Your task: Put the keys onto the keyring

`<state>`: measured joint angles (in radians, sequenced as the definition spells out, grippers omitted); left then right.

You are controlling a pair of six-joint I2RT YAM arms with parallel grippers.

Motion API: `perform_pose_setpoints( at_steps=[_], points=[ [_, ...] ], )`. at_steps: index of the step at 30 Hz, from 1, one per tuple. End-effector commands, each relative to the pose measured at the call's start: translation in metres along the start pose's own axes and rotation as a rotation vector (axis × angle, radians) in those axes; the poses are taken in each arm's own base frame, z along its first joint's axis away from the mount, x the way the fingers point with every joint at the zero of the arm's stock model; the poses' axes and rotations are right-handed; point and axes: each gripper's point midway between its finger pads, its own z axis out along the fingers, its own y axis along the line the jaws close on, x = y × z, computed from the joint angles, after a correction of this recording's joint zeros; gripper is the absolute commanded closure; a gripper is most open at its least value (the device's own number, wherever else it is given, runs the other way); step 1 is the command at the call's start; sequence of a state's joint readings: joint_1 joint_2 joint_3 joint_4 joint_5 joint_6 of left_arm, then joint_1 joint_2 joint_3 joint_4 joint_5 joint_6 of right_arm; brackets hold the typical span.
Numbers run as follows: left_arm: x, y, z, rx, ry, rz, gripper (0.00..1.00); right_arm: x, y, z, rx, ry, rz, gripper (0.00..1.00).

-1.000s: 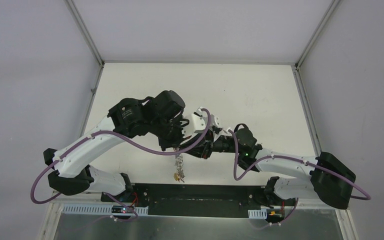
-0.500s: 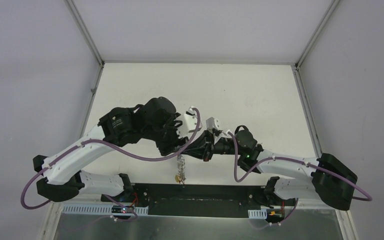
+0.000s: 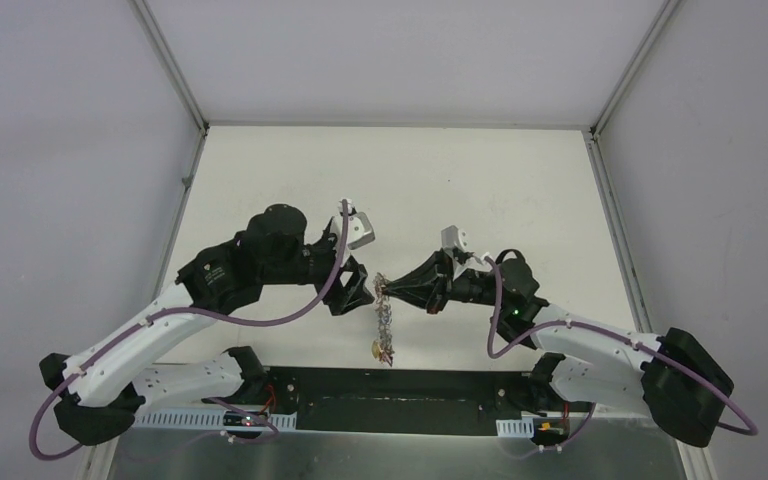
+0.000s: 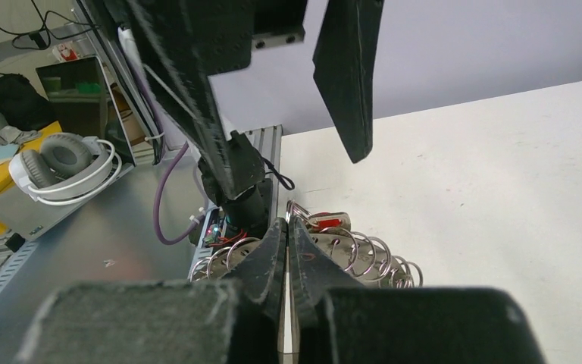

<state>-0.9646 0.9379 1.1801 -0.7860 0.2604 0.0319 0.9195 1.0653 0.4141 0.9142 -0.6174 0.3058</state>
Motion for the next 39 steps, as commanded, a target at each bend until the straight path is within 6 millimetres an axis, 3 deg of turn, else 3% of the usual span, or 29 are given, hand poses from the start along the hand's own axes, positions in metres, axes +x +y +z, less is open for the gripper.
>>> perform_pose_setpoints(
  at_steps=[1, 9, 20, 26, 32, 39],
  points=[
    [-0.026, -0.017, 0.001, 0.205, -0.204, -0.095, 0.27, -0.037, 0.013, -0.011, -0.063, -0.092, -0.036, 1.00],
    [-0.009, -0.028, 0.011, 0.365, -0.342, -0.133, 0.30, -0.045, 0.016, -0.028, -0.074, -0.101, -0.024, 1.00],
    [-0.001, -0.030, 0.008, 0.372, -0.529, 0.079, 0.35, -0.049, 0.029, -0.030, -0.134, -0.089, -0.021, 1.00],
    [0.003, -0.025, 0.014, 0.349, -0.526, 0.104, 0.45, -0.048, 0.032, -0.027, -0.166, -0.065, 0.001, 1.00],
    [-0.003, -0.017, 0.019, 0.298, -0.536, 0.103, 0.45, -0.050, 0.031, -0.025, -0.170, -0.071, 0.000, 1.00],
    [0.001, -0.025, 0.027, 0.345, -0.509, 0.105, 0.46, -0.051, 0.029, -0.024, -0.161, -0.077, 0.001, 1.00]
  ],
)
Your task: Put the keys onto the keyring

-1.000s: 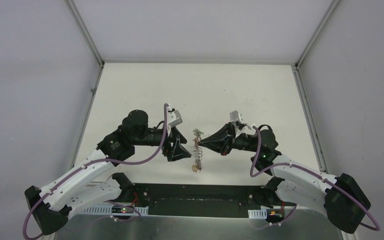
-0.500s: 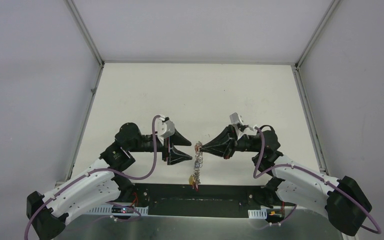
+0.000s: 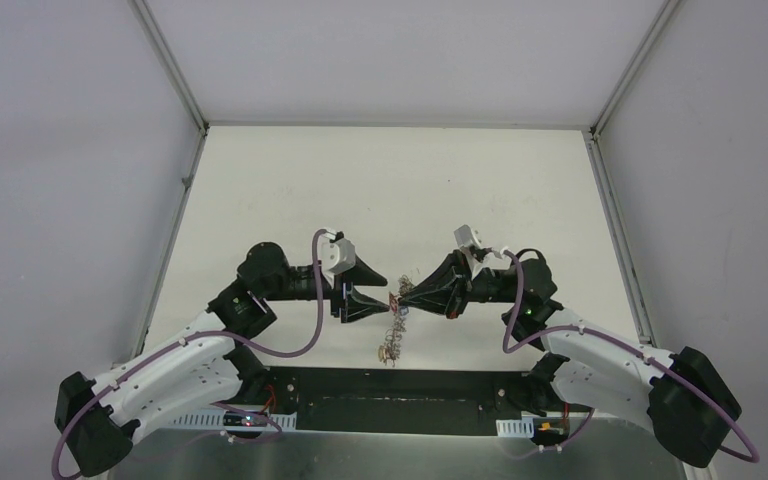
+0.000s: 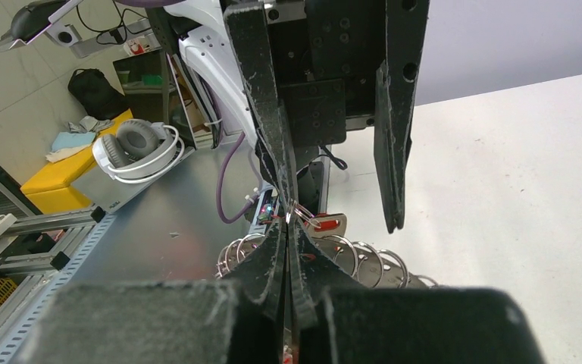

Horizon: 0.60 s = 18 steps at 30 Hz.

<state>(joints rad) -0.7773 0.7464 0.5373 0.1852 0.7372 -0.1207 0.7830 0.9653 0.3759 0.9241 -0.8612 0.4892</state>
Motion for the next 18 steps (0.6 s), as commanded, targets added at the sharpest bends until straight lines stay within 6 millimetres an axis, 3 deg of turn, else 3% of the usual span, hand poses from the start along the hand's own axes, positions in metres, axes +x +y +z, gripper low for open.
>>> perform_pose_setpoints(
  at_steps=[1, 8, 16, 18],
  points=[
    [-0.012, -0.008, 0.007, 0.045, -0.039, 0.058, 0.47, -0.039, 0.013, 0.007, -0.050, -0.094, -0.110, 1.00],
    [-0.012, -0.015, 0.011, 0.069, -0.048, 0.081, 0.58, -0.041, 0.012, 0.008, -0.048, -0.097, -0.112, 1.00],
    [-0.011, -0.019, 0.013, 0.070, -0.050, 0.070, 0.59, -0.042, 0.011, 0.008, -0.043, -0.100, -0.117, 1.00],
    [-0.008, -0.019, 0.014, 0.064, -0.045, 0.064, 0.64, -0.041, 0.010, 0.009, -0.041, -0.100, -0.115, 1.00]
  ],
)
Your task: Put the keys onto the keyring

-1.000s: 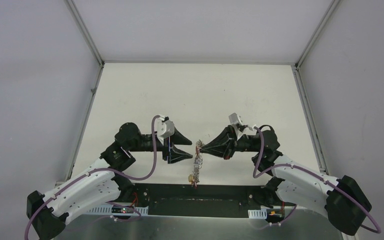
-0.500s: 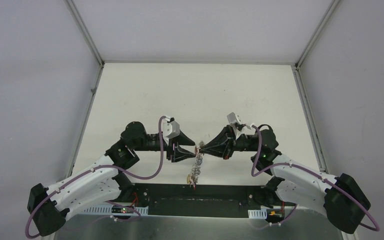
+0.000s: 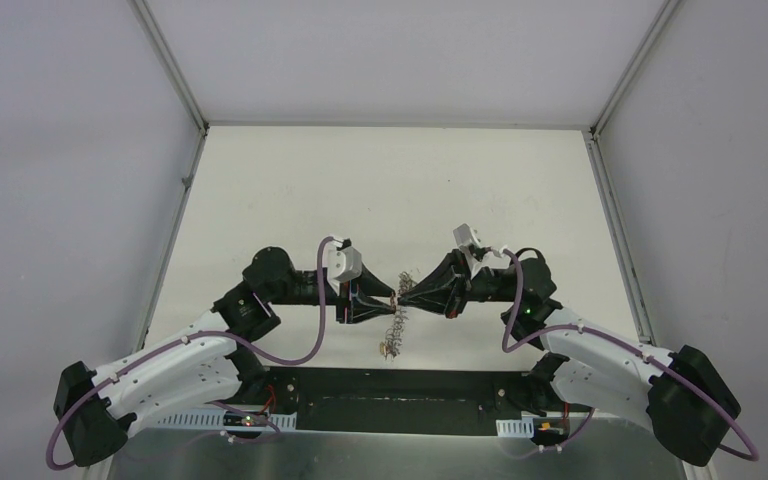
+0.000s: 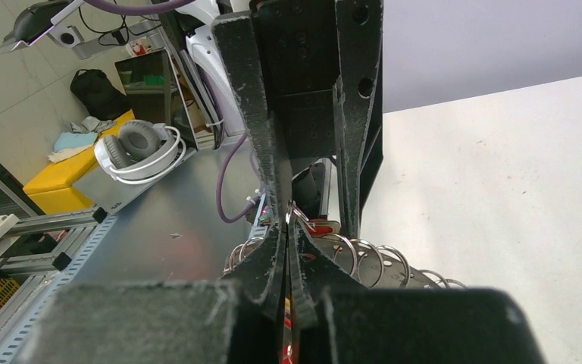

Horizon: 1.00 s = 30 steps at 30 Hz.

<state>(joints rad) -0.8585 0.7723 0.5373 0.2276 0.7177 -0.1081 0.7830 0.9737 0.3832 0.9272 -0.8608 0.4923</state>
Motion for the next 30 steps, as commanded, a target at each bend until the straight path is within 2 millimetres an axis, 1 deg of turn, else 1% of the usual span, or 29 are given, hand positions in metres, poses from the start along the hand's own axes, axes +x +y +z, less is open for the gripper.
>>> perform_pose_setpoints(
  at_steps=[1, 11, 20, 28, 30],
  points=[
    [-0.007, -0.002, 0.003, 0.001, -0.036, 0.045, 0.68, -0.040, 0.010, 0.007, -0.037, -0.101, -0.117, 1.00],
    [0.007, -0.002, -0.005, -0.027, -0.001, 0.020, 0.99, -0.043, 0.008, 0.006, -0.016, -0.118, -0.127, 1.00],
    [0.014, -0.005, -0.010, -0.038, 0.044, -0.007, 1.00, -0.046, 0.004, 0.005, 0.012, -0.138, -0.131, 1.00],
    [0.016, -0.009, -0.004, -0.035, 0.108, 0.019, 1.00, -0.046, 0.001, 0.004, 0.036, -0.153, -0.130, 1.00],
    [0.022, -0.009, -0.002, -0.040, 0.146, 0.035, 1.00, -0.045, 0.000, 0.004, 0.038, -0.152, -0.127, 1.00]
  ],
)
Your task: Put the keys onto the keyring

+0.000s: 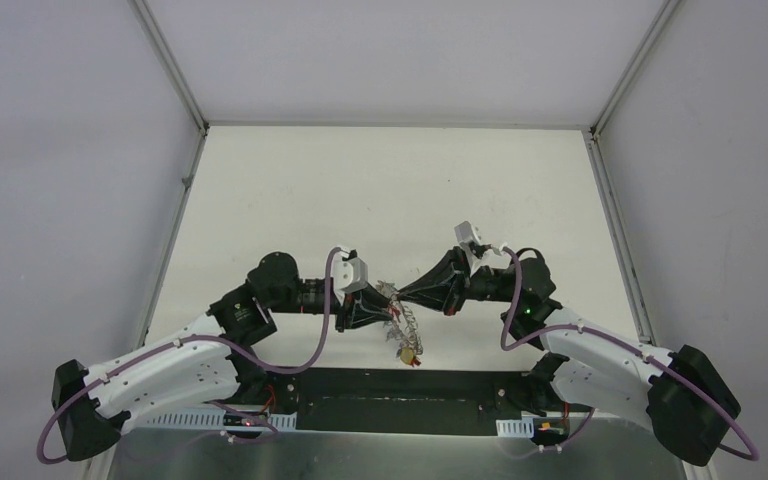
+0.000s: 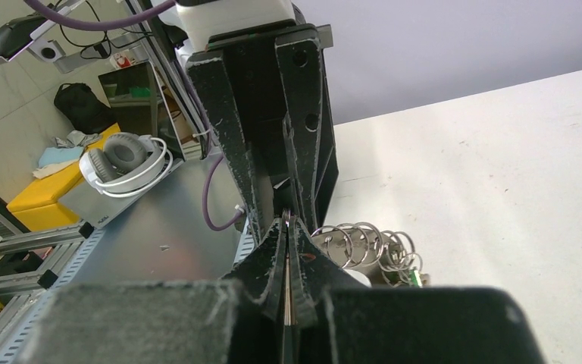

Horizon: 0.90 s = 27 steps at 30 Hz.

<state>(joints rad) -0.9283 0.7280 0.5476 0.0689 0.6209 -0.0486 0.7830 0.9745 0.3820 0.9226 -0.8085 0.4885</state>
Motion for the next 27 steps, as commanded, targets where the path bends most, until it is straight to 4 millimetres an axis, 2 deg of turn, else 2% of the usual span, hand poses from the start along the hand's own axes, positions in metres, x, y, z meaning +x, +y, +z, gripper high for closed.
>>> perform_pose_setpoints(
  at_steps=[1, 5, 12, 15, 17, 27],
  points=[
    [0.005, -0.002, 0.003, -0.006, 0.074, 0.041, 1.00, -0.041, 0.009, 0.003, -0.009, -0.132, -0.126, 1.00],
    [0.004, 0.000, 0.006, -0.025, 0.092, 0.050, 1.00, -0.038, 0.006, 0.002, 0.005, -0.131, -0.124, 1.00],
    [-0.011, -0.002, 0.013, -0.048, 0.073, 0.054, 1.00, -0.033, 0.003, -0.001, 0.027, -0.134, -0.113, 1.00],
    [-0.015, -0.005, 0.013, -0.044, 0.064, 0.078, 0.72, -0.033, 0.003, -0.002, 0.031, -0.136, -0.116, 1.00],
    [-0.018, -0.007, 0.011, -0.044, 0.052, 0.096, 0.64, -0.033, 0.003, -0.002, 0.032, -0.135, -0.115, 1.00],
    [-0.026, -0.003, -0.013, -0.128, 0.036, 0.125, 0.54, -0.032, 0.003, -0.005, 0.043, -0.137, -0.119, 1.00]
  ],
)
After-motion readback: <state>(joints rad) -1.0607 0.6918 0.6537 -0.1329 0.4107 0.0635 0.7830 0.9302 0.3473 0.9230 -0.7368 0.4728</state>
